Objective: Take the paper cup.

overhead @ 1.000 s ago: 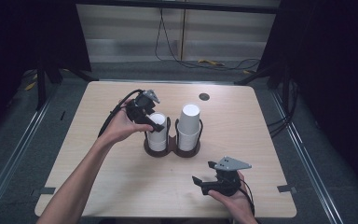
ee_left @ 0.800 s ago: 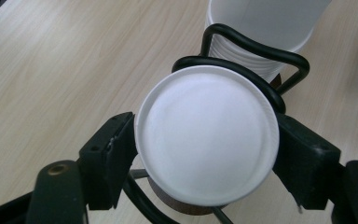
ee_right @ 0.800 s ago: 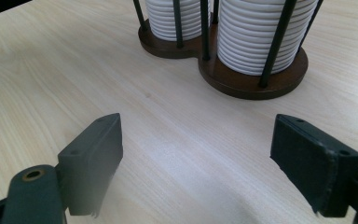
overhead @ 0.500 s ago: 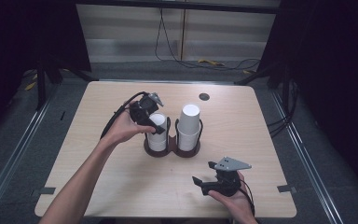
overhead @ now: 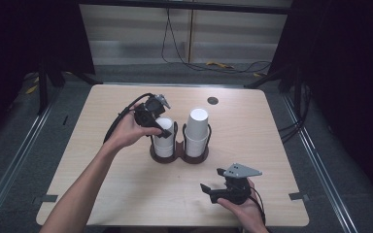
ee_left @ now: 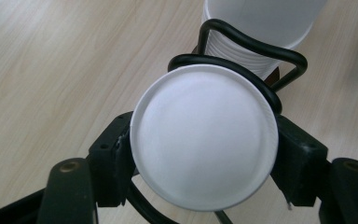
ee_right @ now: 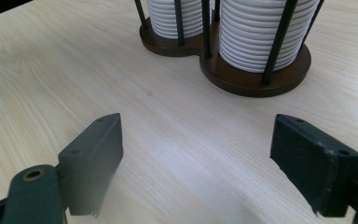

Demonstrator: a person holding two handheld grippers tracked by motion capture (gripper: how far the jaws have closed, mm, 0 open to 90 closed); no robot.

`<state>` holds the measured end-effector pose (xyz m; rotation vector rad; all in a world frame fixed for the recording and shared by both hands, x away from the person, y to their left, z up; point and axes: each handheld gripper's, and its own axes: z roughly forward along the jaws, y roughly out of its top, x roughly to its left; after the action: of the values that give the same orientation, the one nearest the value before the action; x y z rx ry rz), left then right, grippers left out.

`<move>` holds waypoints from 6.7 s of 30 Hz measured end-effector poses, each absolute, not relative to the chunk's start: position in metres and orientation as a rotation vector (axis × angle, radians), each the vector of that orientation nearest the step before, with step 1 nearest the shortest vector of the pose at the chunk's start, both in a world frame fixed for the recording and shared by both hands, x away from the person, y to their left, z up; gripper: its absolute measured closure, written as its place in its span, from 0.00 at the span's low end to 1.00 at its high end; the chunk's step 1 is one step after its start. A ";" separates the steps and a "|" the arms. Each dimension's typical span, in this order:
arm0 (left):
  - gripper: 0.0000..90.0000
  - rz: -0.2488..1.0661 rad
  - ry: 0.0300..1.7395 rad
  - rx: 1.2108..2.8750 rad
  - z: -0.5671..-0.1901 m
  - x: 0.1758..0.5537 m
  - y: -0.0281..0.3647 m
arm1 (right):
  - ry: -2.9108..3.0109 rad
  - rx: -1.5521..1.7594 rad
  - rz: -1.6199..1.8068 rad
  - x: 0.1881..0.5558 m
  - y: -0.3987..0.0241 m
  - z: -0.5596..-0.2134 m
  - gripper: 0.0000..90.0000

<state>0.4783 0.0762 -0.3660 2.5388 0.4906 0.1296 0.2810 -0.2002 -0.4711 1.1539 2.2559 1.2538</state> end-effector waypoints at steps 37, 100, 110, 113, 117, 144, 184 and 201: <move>0.36 0.195 0.488 2.433 -0.334 0.470 0.086 | 2.272 1.154 1.258 0.281 -0.199 -0.472 0.19; 0.36 0.219 0.471 2.205 -0.299 0.450 0.126 | 2.272 1.161 1.260 0.282 -0.198 -0.472 0.19; 0.36 0.186 0.475 2.139 -0.301 0.444 0.138 | 2.272 1.161 1.263 0.282 -0.198 -0.472 0.19; 0.36 0.183 0.473 2.135 -0.301 0.442 0.142 | 2.272 1.164 1.264 0.282 -0.198 -0.472 0.19; 0.36 0.181 0.472 2.111 -0.301 0.437 0.148 | 2.271 1.165 1.264 0.282 -0.198 -0.472 0.19; 0.36 0.092 0.481 1.998 -0.324 0.405 0.173 | 2.285 1.142 1.291 0.281 -0.194 -0.472 0.19; 0.36 0.008 0.356 2.033 -0.378 0.370 0.144 | 2.280 0.896 1.519 0.302 -0.154 -0.437 0.16; 0.36 -0.056 0.307 2.060 -0.397 0.360 0.127 | 2.311 0.801 1.586 0.296 -0.146 -0.444 0.15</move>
<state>0.3600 0.1273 -0.3974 2.0599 0.3071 -0.0560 0.2956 -0.1462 -0.4436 0.8012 2.3108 1.5856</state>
